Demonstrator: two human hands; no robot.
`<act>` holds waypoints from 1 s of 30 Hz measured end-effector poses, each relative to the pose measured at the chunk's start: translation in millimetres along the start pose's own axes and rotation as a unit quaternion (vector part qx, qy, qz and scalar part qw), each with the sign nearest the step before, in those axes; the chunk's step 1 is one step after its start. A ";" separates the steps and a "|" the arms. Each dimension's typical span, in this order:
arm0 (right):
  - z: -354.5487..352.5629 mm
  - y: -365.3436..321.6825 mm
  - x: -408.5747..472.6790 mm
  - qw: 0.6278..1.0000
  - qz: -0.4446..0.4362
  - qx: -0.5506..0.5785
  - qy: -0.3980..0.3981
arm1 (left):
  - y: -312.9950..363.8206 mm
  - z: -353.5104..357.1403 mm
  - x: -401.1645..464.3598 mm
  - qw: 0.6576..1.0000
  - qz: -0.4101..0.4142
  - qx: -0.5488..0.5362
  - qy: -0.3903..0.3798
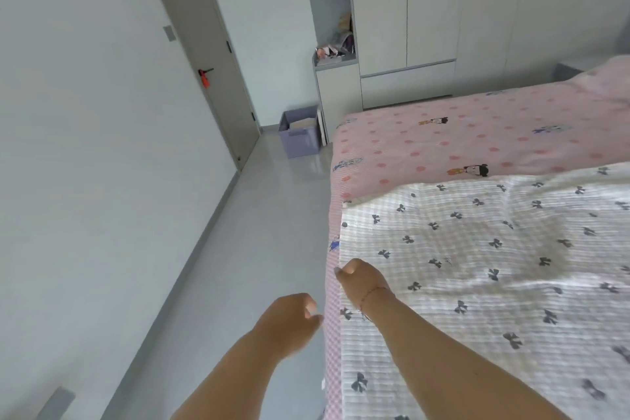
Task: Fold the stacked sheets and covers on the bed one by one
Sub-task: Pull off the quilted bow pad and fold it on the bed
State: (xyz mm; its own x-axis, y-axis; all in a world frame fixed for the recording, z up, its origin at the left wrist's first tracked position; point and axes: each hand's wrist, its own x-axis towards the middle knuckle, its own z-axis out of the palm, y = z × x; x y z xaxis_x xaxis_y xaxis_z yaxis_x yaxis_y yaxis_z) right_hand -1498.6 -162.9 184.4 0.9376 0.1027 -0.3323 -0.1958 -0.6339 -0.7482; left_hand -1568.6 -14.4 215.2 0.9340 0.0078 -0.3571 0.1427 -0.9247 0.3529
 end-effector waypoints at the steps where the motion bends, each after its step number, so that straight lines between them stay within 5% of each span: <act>1: 8.4 -5.9 0.9 1.000 0.004 -0.017 0.007 | -15.2 -6.7 0.7 1.000 0.002 0.007 -0.008; 7: 37.0 -37.9 34.2 0.997 0.028 -0.057 0.035 | -77.5 -39.2 39.2 0.999 0.026 -0.040 -0.004; 18: 81.8 -57.1 194.0 0.984 0.154 0.048 0.077 | -139.5 -83.2 214.5 0.997 0.045 -0.047 -0.051; 30: 54.0 -67.8 325.9 0.943 0.284 0.092 0.146 | -90.2 -125.4 425.9 0.980 0.127 -0.067 -0.139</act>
State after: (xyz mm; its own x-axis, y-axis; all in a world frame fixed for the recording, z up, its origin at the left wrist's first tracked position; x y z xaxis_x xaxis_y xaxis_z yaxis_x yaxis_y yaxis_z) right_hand -1195.3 -45.1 95.8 0.7005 -0.4454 -0.5576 -0.7117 -0.3775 -0.5925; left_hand -1142.7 120.0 139.7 0.8220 -0.3373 -0.4589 -0.0233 -0.8250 0.5647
